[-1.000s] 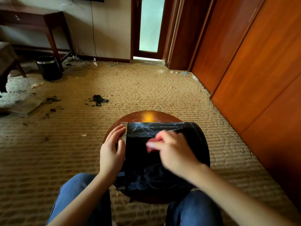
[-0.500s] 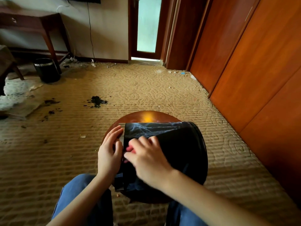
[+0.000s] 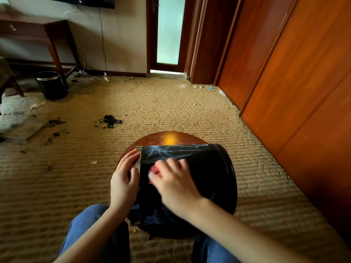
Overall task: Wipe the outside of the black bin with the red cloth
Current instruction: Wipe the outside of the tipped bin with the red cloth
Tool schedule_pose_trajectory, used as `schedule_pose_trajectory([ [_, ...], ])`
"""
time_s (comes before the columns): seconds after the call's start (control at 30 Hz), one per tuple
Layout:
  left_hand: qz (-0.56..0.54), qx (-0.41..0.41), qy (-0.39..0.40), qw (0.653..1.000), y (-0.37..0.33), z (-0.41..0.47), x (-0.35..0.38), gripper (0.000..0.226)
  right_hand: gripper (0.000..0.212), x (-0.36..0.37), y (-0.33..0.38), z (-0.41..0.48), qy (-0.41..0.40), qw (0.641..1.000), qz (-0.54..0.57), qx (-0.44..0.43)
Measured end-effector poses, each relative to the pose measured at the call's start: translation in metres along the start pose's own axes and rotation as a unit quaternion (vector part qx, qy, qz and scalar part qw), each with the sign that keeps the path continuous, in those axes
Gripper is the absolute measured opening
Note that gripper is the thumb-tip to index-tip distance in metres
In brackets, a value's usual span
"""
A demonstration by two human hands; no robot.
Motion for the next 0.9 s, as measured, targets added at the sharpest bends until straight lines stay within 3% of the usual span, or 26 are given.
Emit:
schedule_pose_trajectory([
  [0.07, 0.009, 0.011, 0.005, 1.000, 0.001, -0.001, -0.001, 0.046, 0.031, 0.002, 0.014, 0.000, 0.023, 0.998, -0.008, -0.051],
  [0.13, 0.007, 0.019, 0.007, 1.000, 0.000, -0.003, -0.001, 0.049, 0.028, -0.004, -0.017, -0.006, 0.024, 0.999, -0.023, -0.040],
  [0.27, -0.003, 0.000, 0.002, 1.000, 0.000, -0.002, 0.000, 0.045, 0.048, -0.041, -0.143, -0.031, 0.034, 0.979, -0.066, 0.189],
  [0.33, -0.003, -0.003, -0.002, 1.000, 0.001, -0.002, 0.001, 0.044, 0.043, -0.049, -0.164, -0.037, 0.043, 0.964, -0.080, 0.249],
  [0.43, -0.003, -0.011, -0.005, 1.000, 0.002, 0.000, 0.002, 0.043, 0.033, -0.033, -0.127, -0.025, 0.013, 0.971, -0.108, 0.214],
  [0.53, 0.002, -0.006, -0.009, 1.000, 0.001, 0.001, 0.002, 0.042, 0.027, -0.007, -0.047, -0.008, -0.026, 0.993, -0.045, 0.105],
  [0.63, 0.006, 0.001, -0.004, 1.000, 0.002, 0.001, 0.002, 0.042, 0.027, 0.009, 0.018, 0.000, -0.011, 1.000, 0.017, 0.005],
  [0.7, 0.008, 0.012, -0.001, 1.000, 0.003, 0.000, 0.001, 0.043, 0.024, 0.009, 0.015, -0.001, 0.013, 0.999, 0.026, -0.023],
  [0.8, 0.003, 0.007, -0.005, 1.000, 0.002, -0.001, 0.000, 0.043, 0.033, -0.010, -0.060, -0.012, 0.004, 0.998, 0.012, 0.064],
  [0.9, -0.004, -0.005, -0.008, 1.000, 0.001, 0.000, 0.002, 0.043, 0.046, -0.046, -0.147, -0.027, 0.049, 0.964, -0.058, 0.253],
])
Point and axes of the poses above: each hand's wrist, its own z-axis towards the middle knuckle, its own x-axis out of the palm, y = z × x, the point moved 5 cm from there along z, towards the middle knuckle, and after that the axes turned 12 degrees about z, right-handed, at the moved point
